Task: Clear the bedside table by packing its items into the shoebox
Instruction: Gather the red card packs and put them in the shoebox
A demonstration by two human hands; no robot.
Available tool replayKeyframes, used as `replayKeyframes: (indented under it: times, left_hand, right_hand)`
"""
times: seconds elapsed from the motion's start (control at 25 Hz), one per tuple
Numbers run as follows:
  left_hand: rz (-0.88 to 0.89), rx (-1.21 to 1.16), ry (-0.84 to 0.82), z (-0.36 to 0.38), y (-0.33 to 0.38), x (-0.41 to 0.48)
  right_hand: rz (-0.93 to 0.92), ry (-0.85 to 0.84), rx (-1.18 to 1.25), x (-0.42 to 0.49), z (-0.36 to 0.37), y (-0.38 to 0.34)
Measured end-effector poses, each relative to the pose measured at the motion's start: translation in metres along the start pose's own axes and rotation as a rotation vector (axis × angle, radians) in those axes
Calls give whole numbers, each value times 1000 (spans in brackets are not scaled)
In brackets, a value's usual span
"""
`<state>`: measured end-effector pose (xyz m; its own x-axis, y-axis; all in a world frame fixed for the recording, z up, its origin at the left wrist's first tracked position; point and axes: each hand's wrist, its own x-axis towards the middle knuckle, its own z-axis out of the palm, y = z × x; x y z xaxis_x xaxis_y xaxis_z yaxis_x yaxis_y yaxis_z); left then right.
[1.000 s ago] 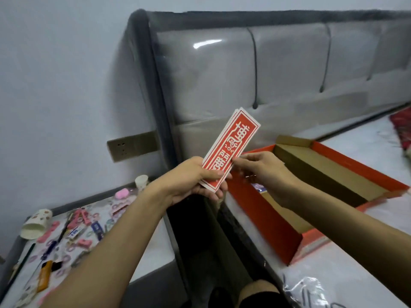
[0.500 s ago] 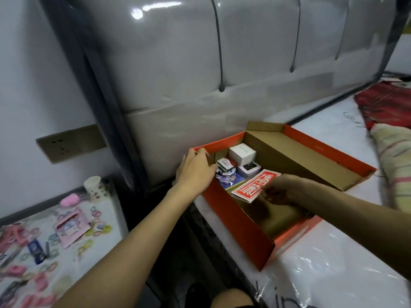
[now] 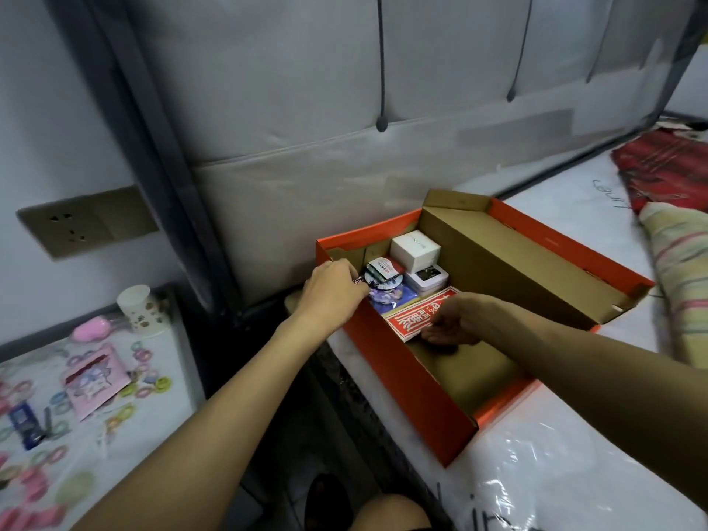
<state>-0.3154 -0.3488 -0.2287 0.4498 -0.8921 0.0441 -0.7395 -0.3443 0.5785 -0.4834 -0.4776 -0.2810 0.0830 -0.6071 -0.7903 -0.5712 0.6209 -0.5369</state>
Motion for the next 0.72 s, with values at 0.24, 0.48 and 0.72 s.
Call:
replayKeyframes:
  times: [0.24,0.48,0.72]
  left_hand:
    - [18,-2,4,1,0,1]
    - [22,-1,-12,1,-1,3]
    - [18,-31,-6,3,-3,5]
  right_hand:
    - [24,6,-49,7,-4,-6]
    - [-54,56,-126,-8,-13,-10]
    - [-614,501,-1134,3,6,7]
